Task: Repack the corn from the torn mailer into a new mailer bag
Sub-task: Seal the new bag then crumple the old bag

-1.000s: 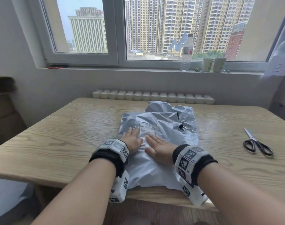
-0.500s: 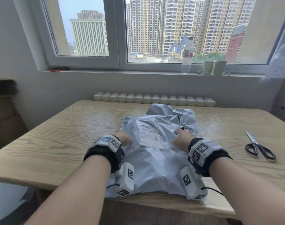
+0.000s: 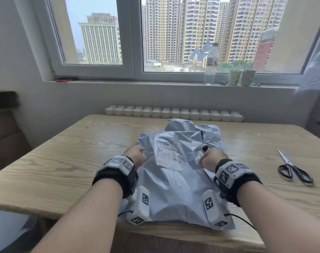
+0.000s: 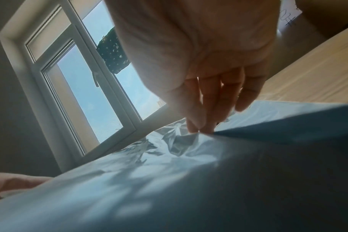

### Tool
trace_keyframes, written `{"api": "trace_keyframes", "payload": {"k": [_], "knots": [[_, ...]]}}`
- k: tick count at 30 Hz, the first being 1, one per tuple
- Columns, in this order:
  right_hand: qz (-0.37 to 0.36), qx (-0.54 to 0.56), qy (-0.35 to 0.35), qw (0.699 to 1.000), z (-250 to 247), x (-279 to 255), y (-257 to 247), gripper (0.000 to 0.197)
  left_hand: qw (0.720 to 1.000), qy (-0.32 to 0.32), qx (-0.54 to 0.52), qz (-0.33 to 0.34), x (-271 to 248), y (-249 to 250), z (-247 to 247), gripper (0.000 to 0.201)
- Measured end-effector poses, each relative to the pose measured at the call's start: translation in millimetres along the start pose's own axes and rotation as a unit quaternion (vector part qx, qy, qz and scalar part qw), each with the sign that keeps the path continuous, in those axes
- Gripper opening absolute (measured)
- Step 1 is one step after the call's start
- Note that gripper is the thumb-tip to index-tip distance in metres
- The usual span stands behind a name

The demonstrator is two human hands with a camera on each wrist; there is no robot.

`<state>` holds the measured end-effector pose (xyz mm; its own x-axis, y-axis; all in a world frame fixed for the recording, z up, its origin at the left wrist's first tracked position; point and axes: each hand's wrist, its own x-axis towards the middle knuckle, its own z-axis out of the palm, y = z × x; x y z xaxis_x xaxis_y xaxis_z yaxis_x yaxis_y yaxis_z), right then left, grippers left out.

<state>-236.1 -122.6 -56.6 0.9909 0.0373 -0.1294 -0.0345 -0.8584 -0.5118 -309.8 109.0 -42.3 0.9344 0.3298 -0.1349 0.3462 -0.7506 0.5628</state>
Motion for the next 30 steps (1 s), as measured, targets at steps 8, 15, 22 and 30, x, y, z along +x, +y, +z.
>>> {"api": "trace_keyframes", "payload": {"k": [8,15,22,30], "knots": [[-0.008,-0.036,0.005,0.999,6.4,3.8,2.4,0.019,0.998,-0.037,-0.044,-0.002,0.4,3.9,-0.2,0.07],[0.011,-0.017,-0.015,1.0,8.9,10.2,12.2,0.023,0.999,-0.037,0.007,-0.003,5.0,7.1,11.8,0.076],[0.04,0.033,-0.019,0.998,-3.6,8.4,11.9,0.02,0.998,-0.005,-0.067,-0.014,15.2,0.7,10.9,0.052],[-0.028,0.045,-0.093,0.994,0.9,-4.5,-3.7,0.039,0.998,-0.001,-0.064,0.02,9.6,1.1,11.3,0.047]]}}
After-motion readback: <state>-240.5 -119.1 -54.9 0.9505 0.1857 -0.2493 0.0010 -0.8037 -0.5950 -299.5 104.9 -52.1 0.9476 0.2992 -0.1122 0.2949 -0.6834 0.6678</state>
